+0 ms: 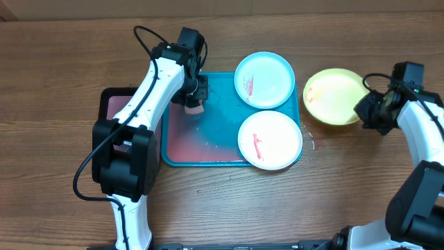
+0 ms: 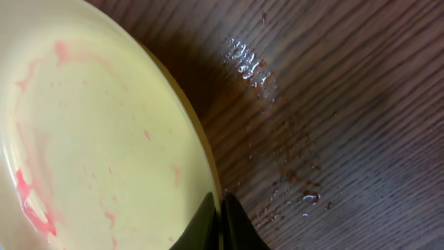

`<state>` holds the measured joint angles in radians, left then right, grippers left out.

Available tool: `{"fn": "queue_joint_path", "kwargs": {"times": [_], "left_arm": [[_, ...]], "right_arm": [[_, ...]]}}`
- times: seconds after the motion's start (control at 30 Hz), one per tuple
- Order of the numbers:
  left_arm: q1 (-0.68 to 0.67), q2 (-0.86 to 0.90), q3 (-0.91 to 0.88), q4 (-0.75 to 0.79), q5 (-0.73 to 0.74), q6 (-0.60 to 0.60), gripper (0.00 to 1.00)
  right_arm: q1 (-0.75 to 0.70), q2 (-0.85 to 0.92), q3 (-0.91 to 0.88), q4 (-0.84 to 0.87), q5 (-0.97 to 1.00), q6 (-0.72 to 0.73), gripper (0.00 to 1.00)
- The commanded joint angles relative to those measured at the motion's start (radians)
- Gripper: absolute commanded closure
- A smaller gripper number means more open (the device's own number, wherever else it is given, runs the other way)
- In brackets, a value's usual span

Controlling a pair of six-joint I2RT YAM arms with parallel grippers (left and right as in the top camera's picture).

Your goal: Clean dirty plates on tray and stack at the side

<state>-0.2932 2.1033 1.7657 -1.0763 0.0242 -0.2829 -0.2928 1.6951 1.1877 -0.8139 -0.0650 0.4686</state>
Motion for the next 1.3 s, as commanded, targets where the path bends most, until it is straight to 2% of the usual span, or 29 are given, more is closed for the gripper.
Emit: {"fn": "queue_joint_path", "kwargs": {"times": [0.0,0.2,0.43,0.67,0.77,0.9,1.03,1.27], "left_arm": [[-0.003,0.005,-0.017,0.004,0.01,-0.01,0.96],[-0.003,0.005,-0.017,0.004,0.01,-0.01,0.95],[-0.003,0.005,-0.017,0.004,0.011,-0.011,0.96],[-0.003,0.005,-0.017,0.004,0.011,-0.013,0.96],[-0.003,0.005,-0.017,0.004,0.011,-0.013,0.96],[-0.002,0.004,-0.016,0.014,0.01,-0.034,0.96],[0.018,0.004,0.037,-0.006,0.01,-0.075,0.96],[0.039,0.004,0.288,-0.156,-0.032,-0.119,0.96]], "right_arm": [[0.033,-0.027,0.006,0.037,0.111,-0.023,0.96],[0.11,-0.047,0.006,0.11,0.299,0.041,0.96],[0.245,-0.153,0.006,0.198,0.496,0.04,0.96],[0.351,-0.224,0.006,0.208,0.665,0.04,0.96],[0.383,-0.224,0.006,0.196,0.646,0.04,0.96],[0.47,-0.224,0.006,0.163,0.497,0.045,0.96],[0.594,-0.22,0.006,0.1,0.438,0.195,0.96],[0.768,-0.148,0.004,0.073,0.433,0.422,0.96]]}}
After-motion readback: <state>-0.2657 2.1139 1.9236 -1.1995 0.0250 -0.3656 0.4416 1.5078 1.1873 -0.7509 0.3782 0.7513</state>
